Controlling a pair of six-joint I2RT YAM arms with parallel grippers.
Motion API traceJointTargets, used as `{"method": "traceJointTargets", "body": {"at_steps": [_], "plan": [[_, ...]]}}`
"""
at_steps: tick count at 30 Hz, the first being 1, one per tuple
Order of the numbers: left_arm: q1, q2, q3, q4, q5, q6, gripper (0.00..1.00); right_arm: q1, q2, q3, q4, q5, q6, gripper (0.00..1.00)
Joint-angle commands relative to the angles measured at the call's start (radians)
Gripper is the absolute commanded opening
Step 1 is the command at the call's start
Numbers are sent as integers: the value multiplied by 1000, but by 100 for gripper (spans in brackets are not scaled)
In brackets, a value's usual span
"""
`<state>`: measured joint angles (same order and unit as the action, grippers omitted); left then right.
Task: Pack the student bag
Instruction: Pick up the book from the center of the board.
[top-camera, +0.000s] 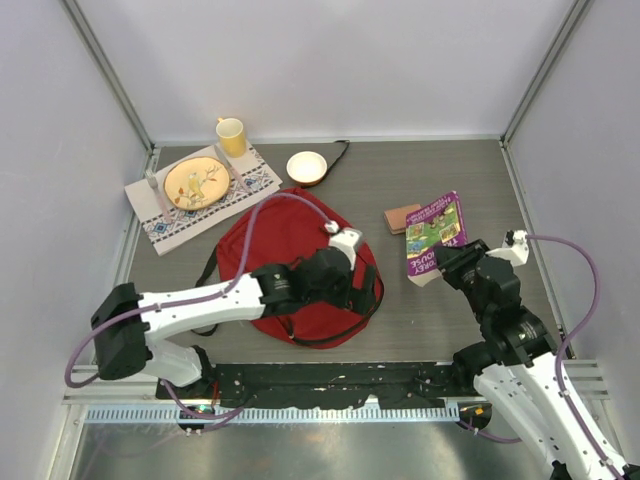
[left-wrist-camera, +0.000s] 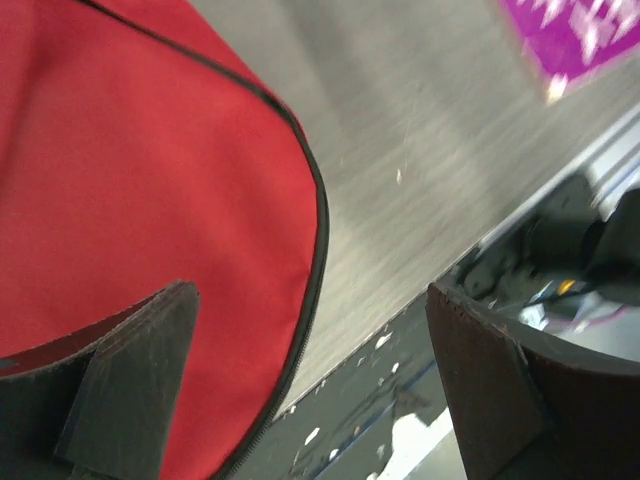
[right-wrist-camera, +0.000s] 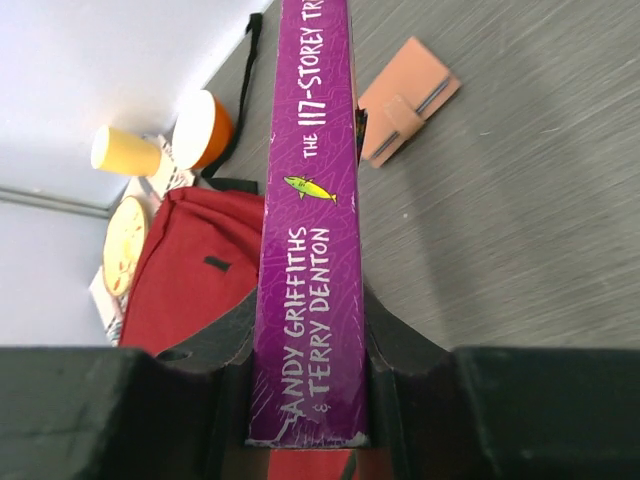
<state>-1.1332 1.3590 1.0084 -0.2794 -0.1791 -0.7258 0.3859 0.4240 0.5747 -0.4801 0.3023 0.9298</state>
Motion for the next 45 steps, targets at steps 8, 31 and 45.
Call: {"method": "traceJointTargets", "body": {"at_steps": [8, 31, 45], "plan": [[-131, 219, 196, -205, 78, 163, 94, 2, -68, 85, -55, 141, -22, 1], [-134, 351, 214, -181, 64, 134, 49, 2, -60, 54, -45, 78, 1, 1], [-125, 381, 214, -167, 52, 114, 35, 2, -44, 50, -48, 55, 3, 1]]}}
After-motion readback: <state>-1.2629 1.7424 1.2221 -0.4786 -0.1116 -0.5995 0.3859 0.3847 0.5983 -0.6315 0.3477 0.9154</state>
